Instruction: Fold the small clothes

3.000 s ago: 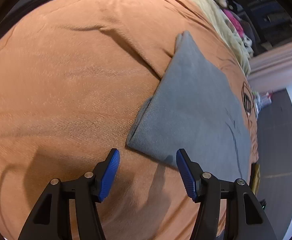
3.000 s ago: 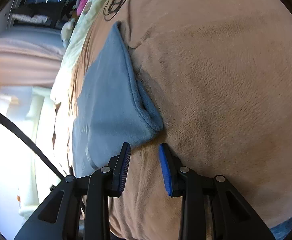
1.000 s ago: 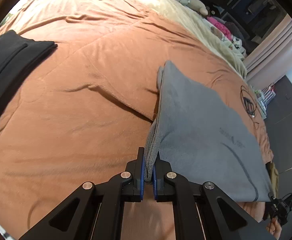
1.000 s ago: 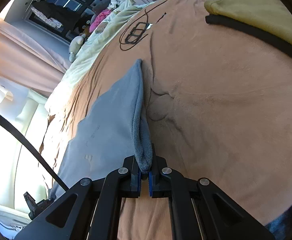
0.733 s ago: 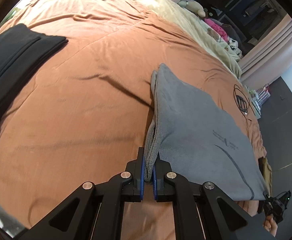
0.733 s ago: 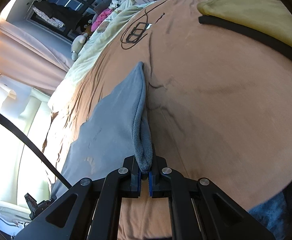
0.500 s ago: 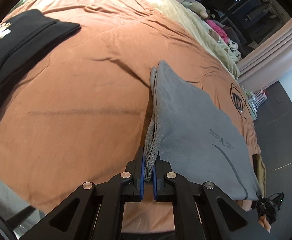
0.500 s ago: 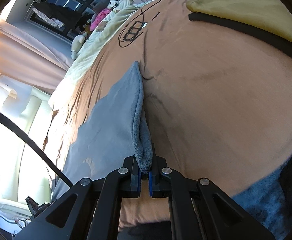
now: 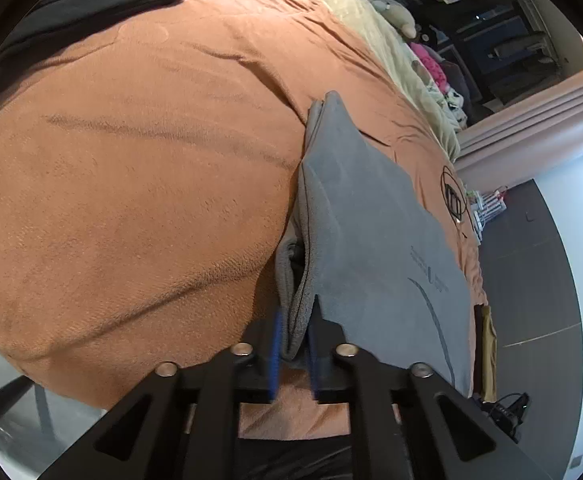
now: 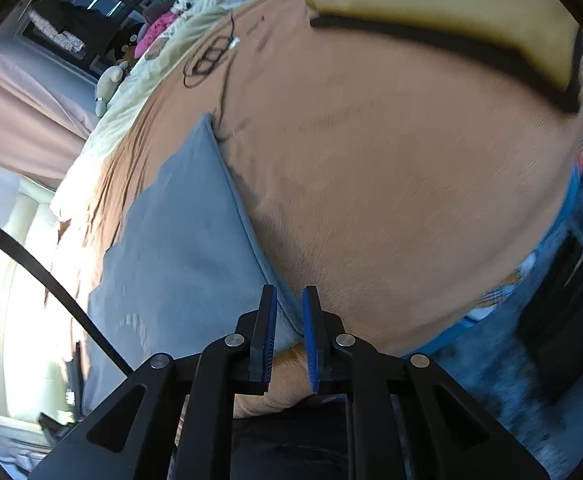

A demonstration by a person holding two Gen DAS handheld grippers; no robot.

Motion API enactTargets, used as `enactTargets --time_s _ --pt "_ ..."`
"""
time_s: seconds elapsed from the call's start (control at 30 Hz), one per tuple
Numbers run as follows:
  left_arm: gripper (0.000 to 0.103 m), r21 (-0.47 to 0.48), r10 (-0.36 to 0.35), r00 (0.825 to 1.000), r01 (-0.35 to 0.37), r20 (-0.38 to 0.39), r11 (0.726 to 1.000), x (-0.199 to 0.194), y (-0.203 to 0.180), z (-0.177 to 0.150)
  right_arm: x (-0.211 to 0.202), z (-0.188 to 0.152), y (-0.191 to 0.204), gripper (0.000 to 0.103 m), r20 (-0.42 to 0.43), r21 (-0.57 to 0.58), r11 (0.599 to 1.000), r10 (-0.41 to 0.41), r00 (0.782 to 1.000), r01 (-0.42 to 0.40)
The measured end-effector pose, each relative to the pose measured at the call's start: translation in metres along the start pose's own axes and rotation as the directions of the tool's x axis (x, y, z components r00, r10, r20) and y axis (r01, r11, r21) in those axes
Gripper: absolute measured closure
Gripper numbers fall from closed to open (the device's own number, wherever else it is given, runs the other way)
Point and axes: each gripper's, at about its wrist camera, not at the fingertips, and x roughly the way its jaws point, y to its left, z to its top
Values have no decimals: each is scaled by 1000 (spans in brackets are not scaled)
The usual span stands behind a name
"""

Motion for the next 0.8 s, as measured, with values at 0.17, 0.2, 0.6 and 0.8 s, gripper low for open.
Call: enactTargets --time_s 0.17,0.2,0.6,0.8 --pt "39 12 -37 999 36 31 999 -9 2 -2 -34 -11 39 92 71 -121 992 -18 997 26" --pt "39 12 -42 999 42 26 999 -9 3 -2 -38 -15 51 92 77 -151 988 -12 997 23" --pt "39 -29 -74 996 72 -48 997 2 21 -10 -38 -66 140 92 68 -368 929 50 996 -21" --pt "39 -29 -82 995 81 -63 996 12 23 -9 -6 -76 164 93 -42 -435 899 46 998 -60"
